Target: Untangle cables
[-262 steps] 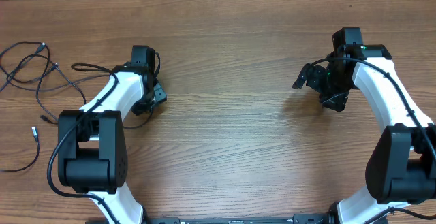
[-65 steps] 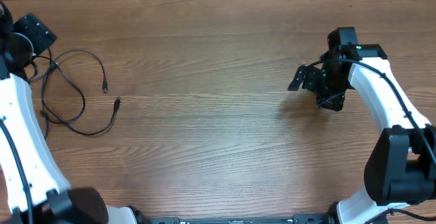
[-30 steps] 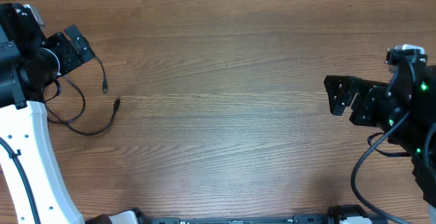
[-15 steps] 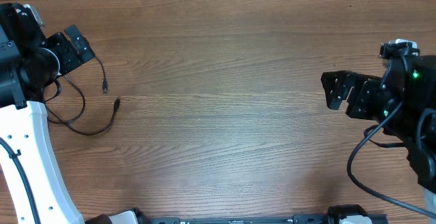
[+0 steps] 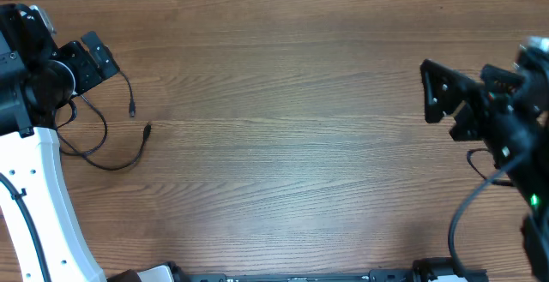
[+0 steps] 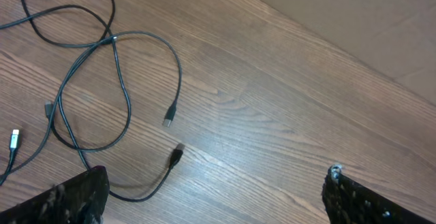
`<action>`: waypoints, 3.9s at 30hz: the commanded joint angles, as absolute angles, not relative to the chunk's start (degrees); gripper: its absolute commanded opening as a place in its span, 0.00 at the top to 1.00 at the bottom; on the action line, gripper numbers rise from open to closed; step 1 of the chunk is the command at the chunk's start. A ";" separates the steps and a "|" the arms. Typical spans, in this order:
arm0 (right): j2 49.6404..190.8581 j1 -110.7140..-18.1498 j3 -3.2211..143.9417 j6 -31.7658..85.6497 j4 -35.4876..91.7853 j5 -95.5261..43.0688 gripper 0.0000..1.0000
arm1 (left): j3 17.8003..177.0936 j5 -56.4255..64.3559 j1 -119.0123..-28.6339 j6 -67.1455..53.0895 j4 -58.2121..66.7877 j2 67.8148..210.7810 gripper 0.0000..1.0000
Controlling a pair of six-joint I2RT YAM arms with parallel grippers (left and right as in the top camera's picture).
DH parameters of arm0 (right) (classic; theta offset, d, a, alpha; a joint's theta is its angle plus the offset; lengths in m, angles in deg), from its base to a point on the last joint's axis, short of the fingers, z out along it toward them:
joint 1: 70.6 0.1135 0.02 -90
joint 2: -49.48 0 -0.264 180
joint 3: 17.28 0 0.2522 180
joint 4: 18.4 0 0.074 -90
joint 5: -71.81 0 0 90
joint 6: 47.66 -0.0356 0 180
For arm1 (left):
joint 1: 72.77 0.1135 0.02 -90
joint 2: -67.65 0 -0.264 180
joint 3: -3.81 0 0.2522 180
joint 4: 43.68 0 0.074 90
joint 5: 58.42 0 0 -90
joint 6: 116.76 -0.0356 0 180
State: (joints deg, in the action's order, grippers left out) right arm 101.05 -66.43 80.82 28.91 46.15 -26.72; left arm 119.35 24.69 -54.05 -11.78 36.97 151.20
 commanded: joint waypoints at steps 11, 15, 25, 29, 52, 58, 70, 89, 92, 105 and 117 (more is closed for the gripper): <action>78.14 -66.28 43.22 28.71 10.39 -25.82 0.00 | 119.83 24.29 -54.43 -12.44 37.17 151.55 0.00; 72.04 -66.28 31.44 28.89 -0.01 -25.45 0.00 | 119.83 24.29 -54.43 -12.42 37.17 151.55 0.00; 61.22 -66.26 7.86 28.89 -23.49 -23.97 0.00 | 119.83 24.29 -54.43 -12.44 37.17 151.55 0.00; 57.97 -66.26 3.45 28.89 -24.30 -23.94 0.00 | 119.83 24.51 -54.43 -12.44 37.17 151.55 0.00; 49.64 -66.15 -3.02 28.95 0.12 -18.61 0.00 | 119.83 24.49 -54.43 -12.44 37.17 151.55 0.00; 49.64 -66.15 -3.05 28.91 0.18 -18.66 0.00 | 119.83 24.49 -54.43 -12.44 37.19 151.55 0.00; 49.64 -66.15 -3.05 28.91 0.18 -18.66 0.00 | 119.83 24.49 -54.43 -12.44 37.19 151.55 0.00; 49.64 -66.15 -3.05 28.91 0.18 -18.66 0.00 | 119.83 24.49 -54.45 -12.44 37.19 151.16 0.00; 49.64 -66.15 -3.05 28.91 0.18 -18.66 0.00 | 119.83 24.49 -54.43 -12.44 37.22 149.49 0.00; 49.64 -66.15 -3.05 28.91 0.18 -18.68 0.00 | 116.79 24.49 -57.55 -12.44 37.17 129.25 0.00; 49.64 -66.15 -3.05 28.91 0.18 -18.66 0.00 | 87.92 26.83 -68.04 -13.49 34.20 103.90 0.00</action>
State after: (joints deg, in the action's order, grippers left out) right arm 50.21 -66.43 -2.46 28.87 0.55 -19.25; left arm 95.74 24.79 -67.56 -12.13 36.28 108.84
